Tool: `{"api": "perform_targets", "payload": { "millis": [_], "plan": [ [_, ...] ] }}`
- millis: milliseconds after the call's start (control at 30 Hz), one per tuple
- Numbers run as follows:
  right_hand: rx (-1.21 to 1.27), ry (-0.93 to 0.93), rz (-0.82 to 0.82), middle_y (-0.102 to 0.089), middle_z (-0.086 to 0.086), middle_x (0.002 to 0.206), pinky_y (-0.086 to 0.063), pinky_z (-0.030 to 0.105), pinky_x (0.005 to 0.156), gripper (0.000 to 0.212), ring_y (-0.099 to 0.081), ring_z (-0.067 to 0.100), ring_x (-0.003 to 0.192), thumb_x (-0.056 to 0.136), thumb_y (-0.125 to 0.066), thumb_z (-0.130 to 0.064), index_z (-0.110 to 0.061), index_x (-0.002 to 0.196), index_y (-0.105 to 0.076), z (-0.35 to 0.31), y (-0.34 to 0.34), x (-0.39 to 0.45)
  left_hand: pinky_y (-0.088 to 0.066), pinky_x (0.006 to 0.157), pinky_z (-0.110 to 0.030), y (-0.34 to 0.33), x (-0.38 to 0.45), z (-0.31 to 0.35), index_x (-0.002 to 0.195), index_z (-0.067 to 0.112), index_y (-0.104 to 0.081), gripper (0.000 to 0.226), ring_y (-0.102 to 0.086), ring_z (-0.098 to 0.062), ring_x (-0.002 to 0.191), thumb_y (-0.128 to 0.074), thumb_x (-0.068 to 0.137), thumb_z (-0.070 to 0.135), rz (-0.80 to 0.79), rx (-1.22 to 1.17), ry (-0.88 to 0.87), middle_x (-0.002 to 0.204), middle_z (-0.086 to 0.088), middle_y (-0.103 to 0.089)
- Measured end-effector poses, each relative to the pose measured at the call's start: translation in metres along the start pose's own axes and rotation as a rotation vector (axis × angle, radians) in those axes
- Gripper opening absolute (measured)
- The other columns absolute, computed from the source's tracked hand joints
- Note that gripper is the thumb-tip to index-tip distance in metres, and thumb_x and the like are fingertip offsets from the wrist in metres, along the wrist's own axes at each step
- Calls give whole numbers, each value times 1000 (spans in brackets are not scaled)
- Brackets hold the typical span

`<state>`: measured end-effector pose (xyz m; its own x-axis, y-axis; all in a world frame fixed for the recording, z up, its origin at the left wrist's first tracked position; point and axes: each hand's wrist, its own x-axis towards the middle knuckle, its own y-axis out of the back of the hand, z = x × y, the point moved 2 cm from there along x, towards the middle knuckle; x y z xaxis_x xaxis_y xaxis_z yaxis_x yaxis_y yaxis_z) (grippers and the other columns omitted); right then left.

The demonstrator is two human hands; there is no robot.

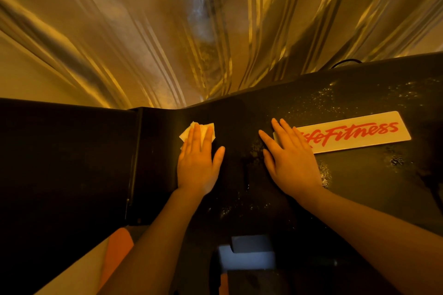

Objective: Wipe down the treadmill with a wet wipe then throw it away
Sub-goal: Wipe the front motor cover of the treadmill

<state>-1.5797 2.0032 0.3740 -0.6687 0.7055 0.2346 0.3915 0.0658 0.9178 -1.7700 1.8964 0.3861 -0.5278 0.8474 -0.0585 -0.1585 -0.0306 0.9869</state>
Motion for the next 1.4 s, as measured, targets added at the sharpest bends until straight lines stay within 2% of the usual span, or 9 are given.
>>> {"api": "perform_targets", "payload": {
  "millis": [167, 567, 800, 1000, 1133, 1233, 1333, 1400],
  "plan": [
    [6, -2, 7, -40, 18, 151, -22, 44, 114, 46, -32, 33, 143, 95, -55, -30, -18, 140, -52, 0, 0, 0, -12, 119, -46, 10, 28, -1, 156, 25, -11, 65, 2, -24, 151, -21, 99, 55, -8, 14, 56, 164, -7, 1],
    [16, 2, 6, -38, 17, 152, -22, 45, 115, 47, -30, 33, 143, 96, -56, -30, -18, 141, -51, 1, -2, 1, -10, 120, -44, 14, 38, -7, 157, 27, -7, 64, 2, -23, 151, -19, 100, 55, -38, 33, 59, 164, -5, 3],
    [17, 7, 10, -37, 18, 152, -21, 45, 115, 47, -29, 32, 144, 96, -56, -30, -18, 141, -50, 2, -2, 1, -9, 120, -39, 5, -14, -10, 157, 22, -12, 77, 0, -25, 151, -2, 92, 63, -8, 94, 53, 164, -8, -1],
    [41, 20, 61, -43, 21, 148, -28, 48, 113, 47, -35, 36, 140, 95, -42, -33, -15, 136, -56, 2, -3, 0, -8, 122, -41, -2, -67, -8, 156, 25, -5, 73, 8, -23, 150, -8, 91, 60, -70, 62, 78, 163, -4, 8],
    [42, 35, 64, -42, 23, 148, -28, 50, 113, 42, -34, 38, 140, 98, -50, -26, -13, 137, -55, 2, -3, 0, 3, 117, -35, -7, -99, -11, 154, 32, 9, 71, 17, -20, 148, 0, 91, 63, -89, 67, 61, 161, -1, 18],
    [39, 40, 63, -41, 23, 148, -28, 51, 113, 43, -34, 39, 140, 96, -58, -23, -11, 137, -55, 3, -3, 0, 3, 117, -36, -15, -125, -15, 153, 33, 15, 74, 18, -21, 148, 15, 87, 67, -76, 87, 54, 162, -2, 18],
    [31, 46, 67, -42, 25, 146, -28, 52, 112, 41, -36, 40, 139, 98, -53, -24, -10, 136, -56, 3, -3, 1, -6, 118, -39, -26, -150, -16, 154, 32, 15, 70, 15, -21, 149, 4, 92, 64, -87, 83, 63, 163, -3, 16],
    [51, 34, 39, -41, 25, 147, -28, 53, 112, 41, -34, 41, 140, 98, -53, -23, -9, 137, -55, 3, -2, -1, -15, 116, -41, -30, -166, -15, 157, 27, 2, 70, 4, -23, 151, -6, 96, 60, -92, 85, 59, 164, -6, 5]
  ]
}}
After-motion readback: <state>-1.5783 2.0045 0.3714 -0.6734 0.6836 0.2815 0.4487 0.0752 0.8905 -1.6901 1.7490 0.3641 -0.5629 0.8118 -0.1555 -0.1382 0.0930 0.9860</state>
